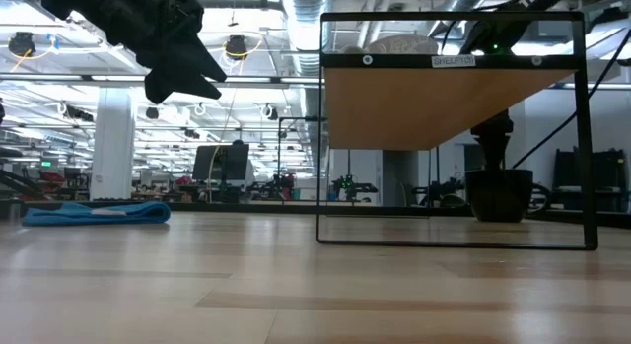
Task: Stack small to large cups/mugs on shelf
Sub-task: Put the black mug on the shelf
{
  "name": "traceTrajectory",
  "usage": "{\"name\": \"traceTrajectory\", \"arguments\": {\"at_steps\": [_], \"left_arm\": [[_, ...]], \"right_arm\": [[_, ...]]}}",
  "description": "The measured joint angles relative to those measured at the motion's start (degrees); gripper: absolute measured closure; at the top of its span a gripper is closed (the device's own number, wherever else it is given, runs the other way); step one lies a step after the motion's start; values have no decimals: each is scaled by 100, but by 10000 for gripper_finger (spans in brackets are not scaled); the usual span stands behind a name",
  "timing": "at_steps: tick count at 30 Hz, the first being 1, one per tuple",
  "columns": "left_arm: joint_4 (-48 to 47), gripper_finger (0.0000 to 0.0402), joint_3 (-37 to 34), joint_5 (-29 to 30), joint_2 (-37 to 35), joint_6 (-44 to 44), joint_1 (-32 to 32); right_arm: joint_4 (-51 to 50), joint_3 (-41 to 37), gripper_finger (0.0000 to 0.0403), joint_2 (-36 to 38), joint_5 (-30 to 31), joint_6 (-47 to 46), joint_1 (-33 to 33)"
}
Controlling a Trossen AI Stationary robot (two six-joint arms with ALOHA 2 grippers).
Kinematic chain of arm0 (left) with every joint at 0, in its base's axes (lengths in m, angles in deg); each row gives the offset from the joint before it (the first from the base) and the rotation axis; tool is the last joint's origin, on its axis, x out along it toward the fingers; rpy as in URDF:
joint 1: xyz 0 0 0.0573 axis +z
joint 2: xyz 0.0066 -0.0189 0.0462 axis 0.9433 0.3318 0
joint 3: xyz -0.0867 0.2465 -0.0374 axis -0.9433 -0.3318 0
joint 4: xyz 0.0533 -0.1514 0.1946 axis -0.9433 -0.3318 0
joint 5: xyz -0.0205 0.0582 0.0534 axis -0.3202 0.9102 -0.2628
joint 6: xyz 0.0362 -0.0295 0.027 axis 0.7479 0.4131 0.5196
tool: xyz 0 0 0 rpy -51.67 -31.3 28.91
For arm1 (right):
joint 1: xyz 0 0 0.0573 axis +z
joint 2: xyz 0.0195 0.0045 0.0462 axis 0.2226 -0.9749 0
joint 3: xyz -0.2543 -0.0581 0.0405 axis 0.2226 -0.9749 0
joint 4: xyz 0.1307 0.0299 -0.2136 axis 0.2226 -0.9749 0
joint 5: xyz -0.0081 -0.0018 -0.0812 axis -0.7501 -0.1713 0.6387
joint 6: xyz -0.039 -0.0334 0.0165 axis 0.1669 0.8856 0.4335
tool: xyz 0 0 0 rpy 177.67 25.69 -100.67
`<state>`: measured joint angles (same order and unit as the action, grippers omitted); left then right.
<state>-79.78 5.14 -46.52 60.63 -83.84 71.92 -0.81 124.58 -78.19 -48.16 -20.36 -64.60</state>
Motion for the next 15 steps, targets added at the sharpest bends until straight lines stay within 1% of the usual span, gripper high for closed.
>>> {"name": "traceTrajectory", "arguments": {"at_steps": [6,10,15], "left_arm": [[0,235,0,0,0,-2,0],[0,235,0,2,0,-2,1],[-2,235,0,1,0,-4,0]], "right_arm": [[-294,281,352,2,1,-49,38],[-477,480,349,2,4,-44,36],[-474,651,348,4,2,56,28]]}}
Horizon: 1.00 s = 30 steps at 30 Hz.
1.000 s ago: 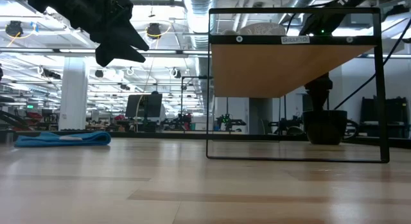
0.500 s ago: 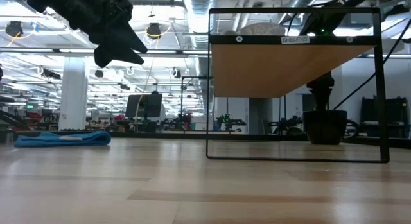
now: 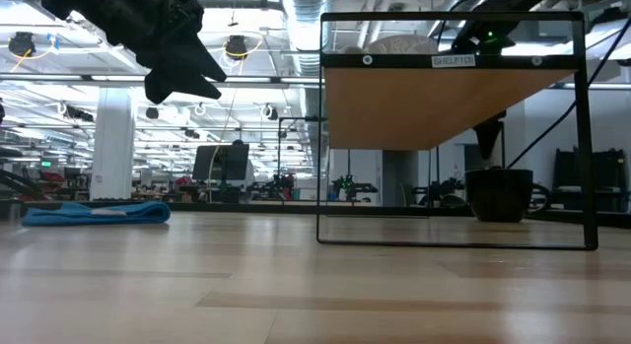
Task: Stack small to large cups/mugs on shelf
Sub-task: Put the black mug on the shelf
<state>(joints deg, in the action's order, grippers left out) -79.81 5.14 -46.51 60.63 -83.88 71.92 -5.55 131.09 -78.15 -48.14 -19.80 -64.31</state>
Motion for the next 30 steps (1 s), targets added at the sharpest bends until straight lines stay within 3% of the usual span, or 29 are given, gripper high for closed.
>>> {"name": "traceTrajectory", "arguments": {"at_steps": [7,23,30], "left_arm": [[-1,235,0,1,0,0,0],[-31,235,0,1,0,7,1],[-245,235,0,42,0,11,1]], "right_arm": [[47,35,322,1,-11,265,50],[244,37,180,-1,-2,261,47],[367,37,163,0,-4,260,47]]}}
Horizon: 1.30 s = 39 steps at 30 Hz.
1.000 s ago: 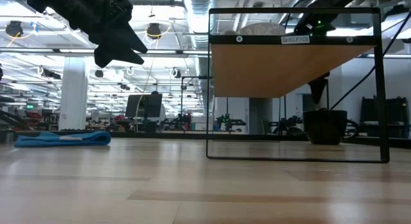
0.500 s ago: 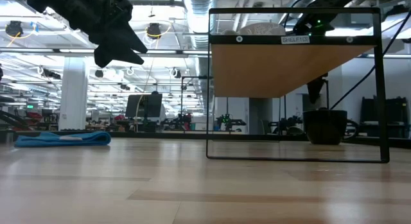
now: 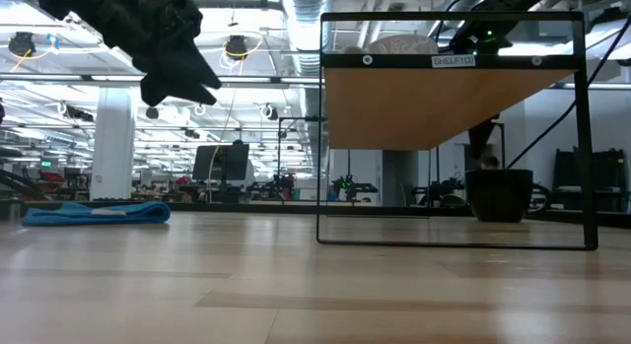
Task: Stack small to large cups/mugs on shelf
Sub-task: Put the black mug on the shelf
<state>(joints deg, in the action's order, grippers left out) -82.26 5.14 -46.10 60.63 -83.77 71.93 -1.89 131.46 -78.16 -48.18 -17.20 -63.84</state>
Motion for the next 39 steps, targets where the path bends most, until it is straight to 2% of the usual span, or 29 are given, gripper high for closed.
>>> {"name": "traceTrajectory", "arguments": {"at_steps": [13,28,39], "left_arm": [[-37,235,0,4,1,-7,0],[-97,235,0,3,2,-39,-1],[-150,235,0,3,2,-33,1]], "right_arm": [[225,0,163,1,-195,348,0],[190,-2,163,-1,-199,2012,0],[137,-123,163,0,-196,1845,31]]}}
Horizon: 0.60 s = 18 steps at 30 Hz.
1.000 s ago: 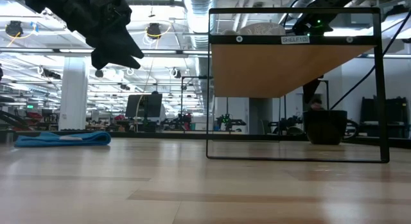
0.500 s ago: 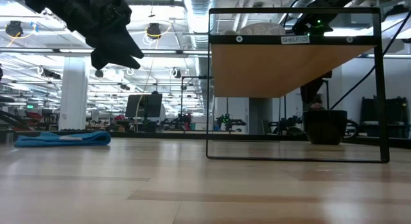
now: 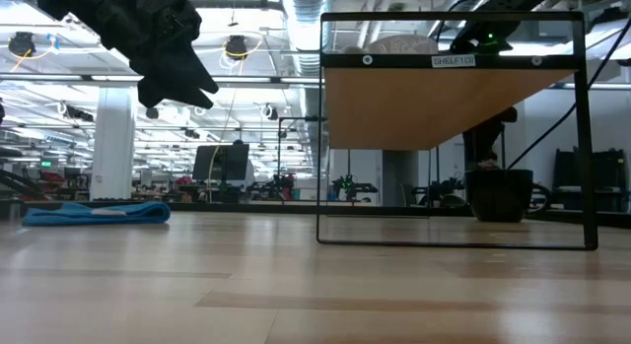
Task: Stack small to large cups/mugs on shelf
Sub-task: Put the black mug on the shelf
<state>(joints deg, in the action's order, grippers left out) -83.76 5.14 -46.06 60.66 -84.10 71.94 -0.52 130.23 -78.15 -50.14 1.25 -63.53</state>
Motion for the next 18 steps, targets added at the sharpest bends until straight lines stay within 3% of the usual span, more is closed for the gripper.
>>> {"name": "traceTrajectory", "arguments": {"at_steps": [9,18], "left_arm": [[-59,235,0,-2,0,15,-2],[-85,235,0,-2,0,15,-2]], "right_arm": [[470,-395,167,-2,339,-84,191],[468,-397,207,-202,218,-51,190]]}}
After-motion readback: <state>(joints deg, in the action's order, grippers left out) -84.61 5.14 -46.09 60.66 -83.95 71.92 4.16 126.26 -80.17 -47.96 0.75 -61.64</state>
